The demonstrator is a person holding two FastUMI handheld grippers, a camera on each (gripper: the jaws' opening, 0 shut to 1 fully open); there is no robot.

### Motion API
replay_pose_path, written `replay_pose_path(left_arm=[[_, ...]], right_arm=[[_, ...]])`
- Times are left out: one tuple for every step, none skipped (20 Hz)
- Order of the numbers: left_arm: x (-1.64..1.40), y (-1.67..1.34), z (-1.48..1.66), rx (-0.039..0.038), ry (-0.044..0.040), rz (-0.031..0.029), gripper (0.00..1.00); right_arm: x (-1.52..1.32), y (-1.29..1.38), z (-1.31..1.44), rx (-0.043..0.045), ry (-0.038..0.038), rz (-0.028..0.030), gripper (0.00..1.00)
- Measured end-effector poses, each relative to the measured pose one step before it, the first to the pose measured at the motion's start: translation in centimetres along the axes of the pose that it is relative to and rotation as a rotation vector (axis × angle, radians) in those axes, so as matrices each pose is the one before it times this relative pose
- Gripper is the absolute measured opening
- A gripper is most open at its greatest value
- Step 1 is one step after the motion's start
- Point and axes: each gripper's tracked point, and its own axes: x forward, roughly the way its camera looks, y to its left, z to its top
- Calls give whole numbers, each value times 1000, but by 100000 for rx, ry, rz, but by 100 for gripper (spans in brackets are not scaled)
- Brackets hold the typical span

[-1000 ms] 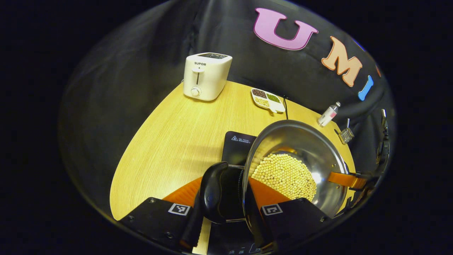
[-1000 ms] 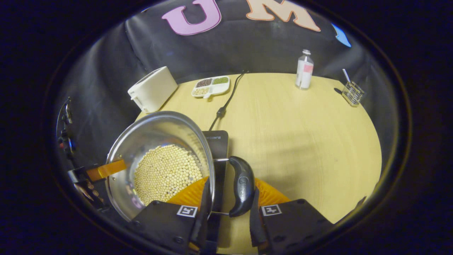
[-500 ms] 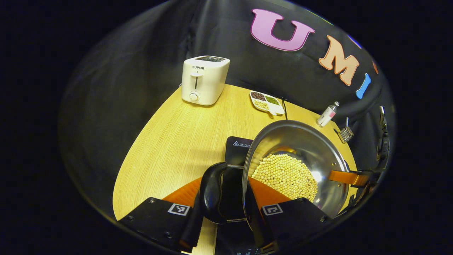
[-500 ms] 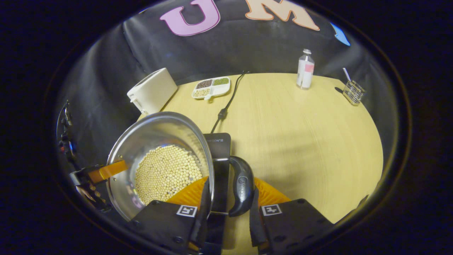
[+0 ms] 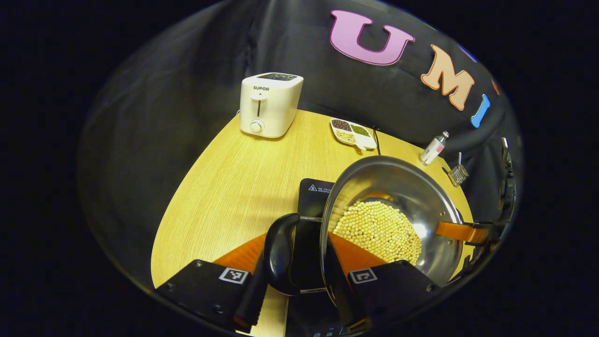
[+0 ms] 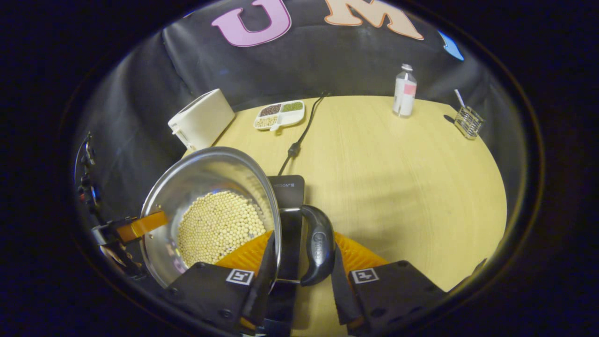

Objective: First push the handle of the pot to place it horizontally, then grasp the pot with both hands and set it on the induction cooktop.

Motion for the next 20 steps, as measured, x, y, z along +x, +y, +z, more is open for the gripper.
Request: replay_pose_path(left_arm=[[69, -18, 11, 143, 136, 108, 66], [-29, -100, -82, 644, 629, -148, 65], [47, -152, -32, 964, 93, -35, 66], [-36, 90, 195, 1703, -1013, 779, 67], [56, 12, 533, 1745, -1343, 432, 75], [-17, -197, 485, 1369, -1705, -273, 74], [-70, -382, 389, 1197, -1309, -476, 76], [159, -161, 358, 1518, -584, -12, 85], [125, 19, 114, 1321, -43, 500, 91], [-18, -75, 154, 1335, -411, 362, 99], [99, -188, 372, 1492, -1098, -157, 99], [72, 106, 13, 871, 148, 361, 98], [13, -10, -19, -65, -94, 33, 98], [-78, 0, -15, -138, -71, -121, 98], [113, -50, 33, -349, -211, -329, 98], [22, 7, -142, -146, 359, 263, 98], [-25, -78, -250, -57, 689, 67, 98], [-41, 65, 137, 103, -367, 98, 98], [-3, 33, 142, 90, -680, 349, 98], [56, 43, 199, 499, -616, 75, 98]], right_arm=[[127, 173, -161, -596, 610, 224, 63], [-11, 26, -248, -451, 1021, -108, 63], [50, -65, -54, -110, 406, -83, 63], [-29, 4, 40, 192, -711, 512, 65], [65, 244, 4, 410, -313, 662, 65], [-205, 176, 47, -115, 207, 351, 68], [266, 169, -122, -554, 511, 289, 80], [44, -159, -142, -402, 442, -158, 87], [25, 137, -120, -196, 153, 412, 98], [-20, 203, 122, -123, -191, 665, 99], [-90, 138, -18, 27, -169, 269, 95], [12, -84, 58, 325, 243, -54, 95], [7, -121, 120, 339, 134, -121, 95], [89, -144, 61, 112, -49, 12, 95], [20, -63, 88, 494, -48, 206, 95], [-14, 132, 100, 709, 237, 525, 95], [-50, 16, 213, 1136, -903, 187, 95], [-25, 117, 417, 192, -1291, 171, 95], [93, 71, 440, 181, -1075, 205, 95], [46, 16, 113, 119, -463, 175, 94]])
